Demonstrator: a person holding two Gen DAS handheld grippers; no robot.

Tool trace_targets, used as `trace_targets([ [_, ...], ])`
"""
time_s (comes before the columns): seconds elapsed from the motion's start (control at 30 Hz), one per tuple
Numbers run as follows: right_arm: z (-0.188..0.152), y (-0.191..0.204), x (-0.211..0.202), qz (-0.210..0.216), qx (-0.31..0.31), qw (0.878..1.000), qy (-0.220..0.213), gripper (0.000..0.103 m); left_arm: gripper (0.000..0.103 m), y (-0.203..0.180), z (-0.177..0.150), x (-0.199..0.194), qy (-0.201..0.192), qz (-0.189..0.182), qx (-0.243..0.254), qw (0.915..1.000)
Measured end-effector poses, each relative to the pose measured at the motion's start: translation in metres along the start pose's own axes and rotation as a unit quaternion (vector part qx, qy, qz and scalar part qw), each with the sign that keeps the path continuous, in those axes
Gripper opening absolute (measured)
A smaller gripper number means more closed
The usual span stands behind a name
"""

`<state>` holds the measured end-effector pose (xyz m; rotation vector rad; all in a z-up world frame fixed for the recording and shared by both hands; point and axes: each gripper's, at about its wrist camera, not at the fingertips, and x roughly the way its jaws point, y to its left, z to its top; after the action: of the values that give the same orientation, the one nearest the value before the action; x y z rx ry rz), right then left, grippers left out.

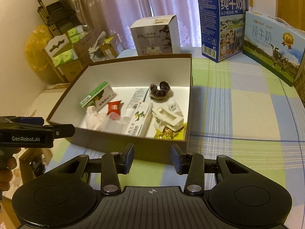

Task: Organize objects

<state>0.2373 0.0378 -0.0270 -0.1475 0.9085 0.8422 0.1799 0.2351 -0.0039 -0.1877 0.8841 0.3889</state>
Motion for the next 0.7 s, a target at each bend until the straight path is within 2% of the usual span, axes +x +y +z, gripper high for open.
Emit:
trace_targets([
  [0.37,-0.037,-0.013,-0.052,0.012,-0.003,1.0,-0.013,0.04,0.101,-0.036,-0.042,-0.046,0.0,-0.005,-0.004,1.0],
  [0.7,-0.076,-0.033,-0.096,0.002,0.004,1.0,-0.019,0.04,0.101,-0.072,-0.079,-0.074,0.002,-0.009,0.005,0.9999],
])
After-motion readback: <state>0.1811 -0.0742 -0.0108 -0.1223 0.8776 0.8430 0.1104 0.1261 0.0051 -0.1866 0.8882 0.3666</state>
